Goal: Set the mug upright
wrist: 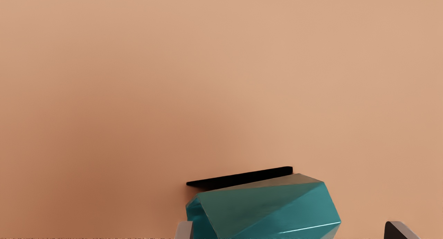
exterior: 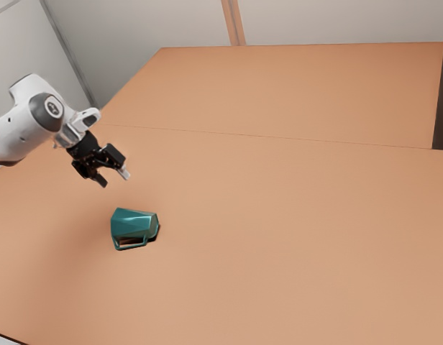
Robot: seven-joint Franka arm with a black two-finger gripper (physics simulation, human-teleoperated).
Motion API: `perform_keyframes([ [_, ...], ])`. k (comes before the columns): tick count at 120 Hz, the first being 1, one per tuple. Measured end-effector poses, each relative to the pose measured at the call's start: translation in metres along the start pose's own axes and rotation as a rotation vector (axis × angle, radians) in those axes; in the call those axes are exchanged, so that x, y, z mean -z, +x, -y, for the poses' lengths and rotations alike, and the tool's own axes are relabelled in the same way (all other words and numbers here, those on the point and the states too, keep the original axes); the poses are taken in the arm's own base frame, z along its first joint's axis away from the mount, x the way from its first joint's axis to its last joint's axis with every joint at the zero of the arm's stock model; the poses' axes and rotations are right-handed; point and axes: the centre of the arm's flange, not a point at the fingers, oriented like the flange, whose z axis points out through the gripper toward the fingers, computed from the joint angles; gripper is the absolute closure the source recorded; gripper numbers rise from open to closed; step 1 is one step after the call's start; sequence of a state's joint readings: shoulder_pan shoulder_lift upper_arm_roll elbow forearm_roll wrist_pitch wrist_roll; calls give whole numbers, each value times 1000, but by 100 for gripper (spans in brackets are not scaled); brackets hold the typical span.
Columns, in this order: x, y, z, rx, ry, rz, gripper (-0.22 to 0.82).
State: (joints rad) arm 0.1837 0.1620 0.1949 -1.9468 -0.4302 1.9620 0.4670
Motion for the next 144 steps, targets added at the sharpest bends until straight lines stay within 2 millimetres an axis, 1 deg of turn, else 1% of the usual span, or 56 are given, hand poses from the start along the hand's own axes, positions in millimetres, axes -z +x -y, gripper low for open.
perform_keyframes([
  [18,-27,-12,30,39,-72,41,0],
  [30,-47,-19,44,59,-115,66,0],
  [41,-58,-21,54,69,-143,81,0],
  [61,-68,-23,65,77,-196,81,0],
  [68,-70,-23,65,78,-222,76,0],
  [84,-72,-27,73,91,-279,59,0],
  [108,-74,-29,72,87,-348,48,1],
  [115,-78,-30,72,86,-362,53,4],
  [120,-80,-30,73,85,-369,55,9],
  [135,-83,-31,72,75,-384,56,29],
  [144,-84,-31,69,69,-392,56,39],
])
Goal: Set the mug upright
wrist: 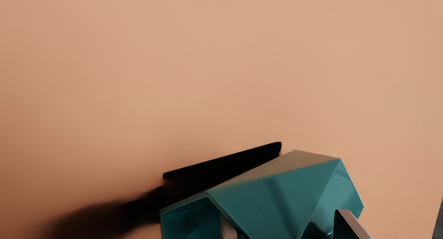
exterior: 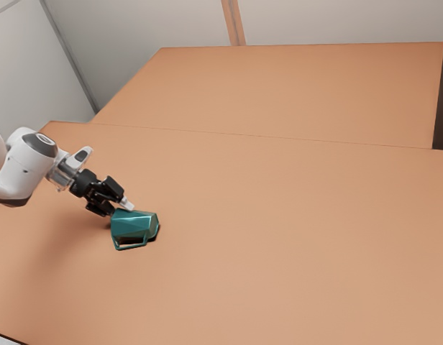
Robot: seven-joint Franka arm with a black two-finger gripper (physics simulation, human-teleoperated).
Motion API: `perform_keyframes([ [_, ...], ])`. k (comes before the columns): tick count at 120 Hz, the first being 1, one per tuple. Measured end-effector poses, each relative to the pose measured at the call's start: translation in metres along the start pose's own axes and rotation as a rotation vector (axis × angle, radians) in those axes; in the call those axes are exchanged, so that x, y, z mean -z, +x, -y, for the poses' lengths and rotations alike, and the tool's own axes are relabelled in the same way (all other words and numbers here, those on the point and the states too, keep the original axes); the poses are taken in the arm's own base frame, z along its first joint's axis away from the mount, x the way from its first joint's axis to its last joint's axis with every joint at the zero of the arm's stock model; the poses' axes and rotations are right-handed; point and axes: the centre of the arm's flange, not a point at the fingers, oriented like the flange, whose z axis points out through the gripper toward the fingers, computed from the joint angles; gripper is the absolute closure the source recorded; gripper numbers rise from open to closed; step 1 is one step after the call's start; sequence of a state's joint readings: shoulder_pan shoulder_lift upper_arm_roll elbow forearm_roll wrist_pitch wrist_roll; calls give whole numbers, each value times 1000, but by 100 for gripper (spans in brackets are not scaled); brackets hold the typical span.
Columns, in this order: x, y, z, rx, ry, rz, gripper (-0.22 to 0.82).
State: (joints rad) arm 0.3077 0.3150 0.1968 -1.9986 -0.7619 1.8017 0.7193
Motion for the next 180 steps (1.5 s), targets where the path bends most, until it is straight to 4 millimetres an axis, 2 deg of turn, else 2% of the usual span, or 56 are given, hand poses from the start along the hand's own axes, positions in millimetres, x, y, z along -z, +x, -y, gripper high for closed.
perform_keyframes([
  [21,-5,1,-4,-14,-15,0,51],
  [45,-10,4,-11,-30,-30,-2,55],
  [56,-10,5,-15,-40,-32,-3,63],
  [82,-19,10,-37,-80,-52,9,73],
  [91,-23,12,-51,-98,-69,11,77],
  [111,-34,16,-77,-135,-90,23,78],
  [145,-23,17,-109,-197,-43,34,79],
  [167,-20,26,-157,-322,109,74,79],
  [180,-33,31,-185,-415,239,121,79],
])
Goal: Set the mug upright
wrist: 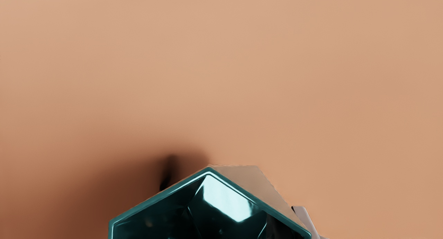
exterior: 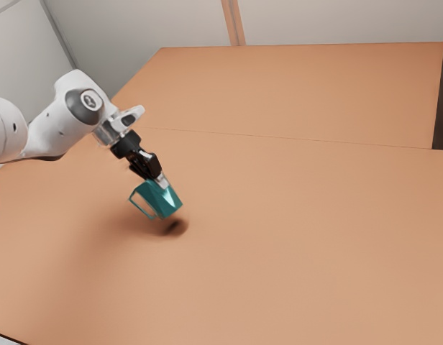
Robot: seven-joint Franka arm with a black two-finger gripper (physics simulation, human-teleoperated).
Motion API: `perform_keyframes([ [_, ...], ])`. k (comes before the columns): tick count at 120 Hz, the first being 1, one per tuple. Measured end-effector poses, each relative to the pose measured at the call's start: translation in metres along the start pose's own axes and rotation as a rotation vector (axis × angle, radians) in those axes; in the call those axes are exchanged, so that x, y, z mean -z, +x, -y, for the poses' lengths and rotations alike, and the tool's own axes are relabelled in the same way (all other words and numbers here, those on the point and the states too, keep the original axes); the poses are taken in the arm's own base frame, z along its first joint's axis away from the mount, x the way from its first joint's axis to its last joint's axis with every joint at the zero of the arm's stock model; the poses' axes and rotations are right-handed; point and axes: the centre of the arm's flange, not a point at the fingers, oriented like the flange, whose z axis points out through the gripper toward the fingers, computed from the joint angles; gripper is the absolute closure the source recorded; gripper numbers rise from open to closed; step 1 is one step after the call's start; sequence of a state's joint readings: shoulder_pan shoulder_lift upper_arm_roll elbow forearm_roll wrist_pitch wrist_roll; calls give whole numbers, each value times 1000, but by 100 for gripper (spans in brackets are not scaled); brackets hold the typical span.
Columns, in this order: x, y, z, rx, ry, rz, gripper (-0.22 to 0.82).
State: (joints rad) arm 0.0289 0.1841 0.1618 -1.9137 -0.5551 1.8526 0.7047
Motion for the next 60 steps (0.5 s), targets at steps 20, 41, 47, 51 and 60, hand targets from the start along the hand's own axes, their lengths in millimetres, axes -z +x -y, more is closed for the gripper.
perform_keyframes([
  [20,-9,23,-34,-121,176,68,79],
  [41,-27,41,-57,-230,336,91,79],
  [47,-33,46,-64,-263,375,88,79],
  [51,-38,49,-68,-286,399,86,79],
  [60,-51,57,-74,-329,446,84,79],
])
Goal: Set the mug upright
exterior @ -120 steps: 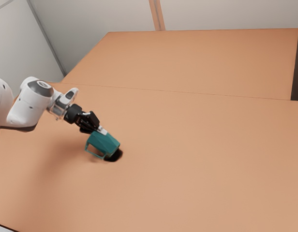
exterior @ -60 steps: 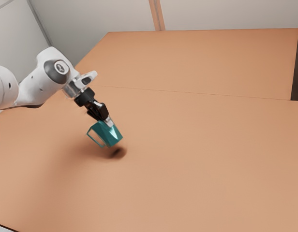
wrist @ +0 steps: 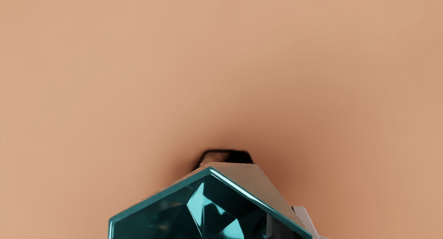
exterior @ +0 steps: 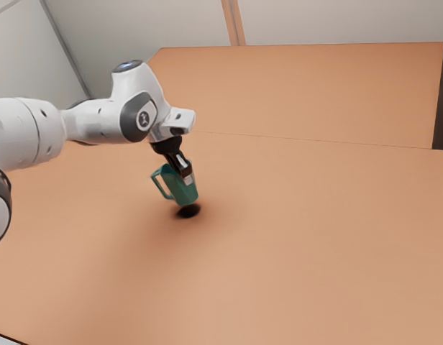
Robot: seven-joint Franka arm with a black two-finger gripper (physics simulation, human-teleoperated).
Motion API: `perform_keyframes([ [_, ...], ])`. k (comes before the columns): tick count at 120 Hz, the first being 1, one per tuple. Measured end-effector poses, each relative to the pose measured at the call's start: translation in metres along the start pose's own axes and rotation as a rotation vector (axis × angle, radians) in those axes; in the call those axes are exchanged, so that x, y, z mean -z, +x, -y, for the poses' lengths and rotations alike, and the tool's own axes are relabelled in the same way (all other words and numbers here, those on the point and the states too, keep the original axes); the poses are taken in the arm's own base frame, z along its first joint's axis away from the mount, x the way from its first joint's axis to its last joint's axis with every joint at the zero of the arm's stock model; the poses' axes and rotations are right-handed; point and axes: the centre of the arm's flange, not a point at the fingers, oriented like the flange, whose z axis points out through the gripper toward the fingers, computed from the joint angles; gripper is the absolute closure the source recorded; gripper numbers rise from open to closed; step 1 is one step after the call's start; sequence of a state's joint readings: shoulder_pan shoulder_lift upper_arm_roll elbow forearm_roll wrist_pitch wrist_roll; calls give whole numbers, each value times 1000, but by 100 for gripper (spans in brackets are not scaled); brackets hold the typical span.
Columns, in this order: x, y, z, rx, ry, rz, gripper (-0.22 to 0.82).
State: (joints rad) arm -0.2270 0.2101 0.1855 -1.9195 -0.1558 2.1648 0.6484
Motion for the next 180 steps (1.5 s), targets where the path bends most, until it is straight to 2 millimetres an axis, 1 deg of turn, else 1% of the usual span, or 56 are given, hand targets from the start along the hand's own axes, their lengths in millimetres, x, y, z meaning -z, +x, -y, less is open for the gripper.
perform_keyframes([
  [13,-20,11,-4,-46,58,2,79],
  [33,-50,23,-7,-96,111,2,79],
  [39,-54,25,-7,-105,123,-2,78],
  [44,-55,26,-6,-107,132,-8,80],
  [52,-54,28,-6,-110,140,-19,77],
  [55,-54,28,-5,-112,141,-22,73],
  [74,-51,29,-5,-120,146,-36,38],
  [81,-49,29,-5,-123,148,-40,29],
  [88,-46,30,-5,-127,151,-46,22],
  [101,-29,29,-4,-126,160,-65,13],
  [108,-14,28,-4,-120,163,-78,10],
  [116,7,24,-5,-101,163,-91,7],
  [129,47,14,-5,-58,160,-115,4],
  [140,74,0,6,-4,159,-100,3],
  [147,96,-1,12,22,175,-77,2],
  [156,127,1,14,48,197,-56,2],
  [169,159,-3,7,82,204,-32,1],
  [180,179,-12,0,110,207,-11,1],
])
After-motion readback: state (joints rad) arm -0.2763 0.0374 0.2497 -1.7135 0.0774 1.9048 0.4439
